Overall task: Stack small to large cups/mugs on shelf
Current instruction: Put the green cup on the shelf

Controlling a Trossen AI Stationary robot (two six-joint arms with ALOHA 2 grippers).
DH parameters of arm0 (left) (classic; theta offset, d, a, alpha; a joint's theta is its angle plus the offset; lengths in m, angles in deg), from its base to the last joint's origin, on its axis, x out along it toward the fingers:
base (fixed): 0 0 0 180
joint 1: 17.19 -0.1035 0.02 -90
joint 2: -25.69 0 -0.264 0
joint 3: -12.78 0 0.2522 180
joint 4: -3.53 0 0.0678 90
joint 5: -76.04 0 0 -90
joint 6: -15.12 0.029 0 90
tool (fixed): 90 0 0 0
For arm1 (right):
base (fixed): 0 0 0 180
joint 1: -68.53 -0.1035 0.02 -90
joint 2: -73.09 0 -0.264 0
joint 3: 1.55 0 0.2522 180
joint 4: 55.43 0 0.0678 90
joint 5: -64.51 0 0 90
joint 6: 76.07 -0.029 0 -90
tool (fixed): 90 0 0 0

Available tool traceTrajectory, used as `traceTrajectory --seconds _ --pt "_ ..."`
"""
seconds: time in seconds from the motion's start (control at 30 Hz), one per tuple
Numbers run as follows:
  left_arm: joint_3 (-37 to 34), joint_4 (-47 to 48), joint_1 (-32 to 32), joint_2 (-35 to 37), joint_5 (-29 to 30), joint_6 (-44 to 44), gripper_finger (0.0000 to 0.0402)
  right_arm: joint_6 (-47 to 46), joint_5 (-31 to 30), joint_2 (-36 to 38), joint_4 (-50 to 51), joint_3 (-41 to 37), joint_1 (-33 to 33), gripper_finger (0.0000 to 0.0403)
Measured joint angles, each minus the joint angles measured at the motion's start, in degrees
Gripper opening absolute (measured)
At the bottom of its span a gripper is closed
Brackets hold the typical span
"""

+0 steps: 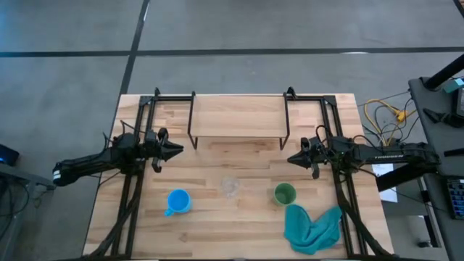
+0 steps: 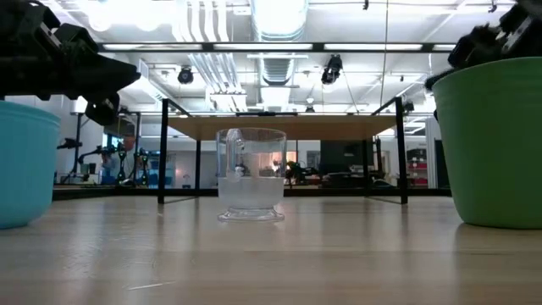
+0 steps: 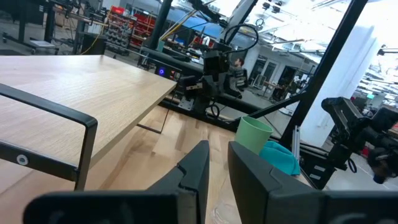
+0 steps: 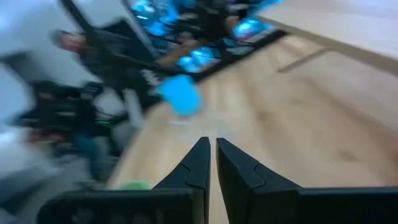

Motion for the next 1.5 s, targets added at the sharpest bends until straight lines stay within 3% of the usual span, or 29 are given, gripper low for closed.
traceTrajectory --seconds 0.13,0.23,0.4,0.6,0.77,0.97,1.13,1.23,1.5 --pt "0.0 0.0 0.0 0.0 0.2 1.2 0.0046 -2.3 9.2 -0.5 -0.5 3.7 0.0 0.0022" --pt "0.0 0.2 0.0 0.0 1.9 5.7 0.0046 -3.4 11.8 -1.6 4.9 9.4 -0.1 0.0022" --pt "0.0 0.2 0.0 0.0 2.1 8.9 0.0046 4.5 11.9 -5.9 24.9 23.8 -1.9 0.0022" --pt "0.0 -1.2 0.0 0.0 2.1 8.7 0.0046 14.3 11.7 -16.7 54.8 42.6 -4.5 0.0022" --pt "1.5 -3.4 0.0 -0.1 -0.5 7.3 0.0046 19.9 11.7 -26.7 67.4 54.8 -6.4 0.0022" --pt "13.0 0.1 0.0 -3.4 -4.1 7.4 0.0046 29.6 9.4 -35.6 70.0 64.9 -6.8 0.0022" --pt "27.1 22.4 0.0 -11.5 -4.2 10.1 0.0046 34.4 4.1 -42.0 80.0 70.9 -6.8 0.0022" --pt "34.5 30.2 0.0 -17.6 -4.3 11.9 0.0046 34.2 2.2 -46.3 88.3 73.6 -7.4 0.0022" --pt "49.8 30.7 0.0 -29.1 -5.2 18.9 0.0046 26.4 1.2 -55.6 92.9 77.3 -10.9 0.0022"
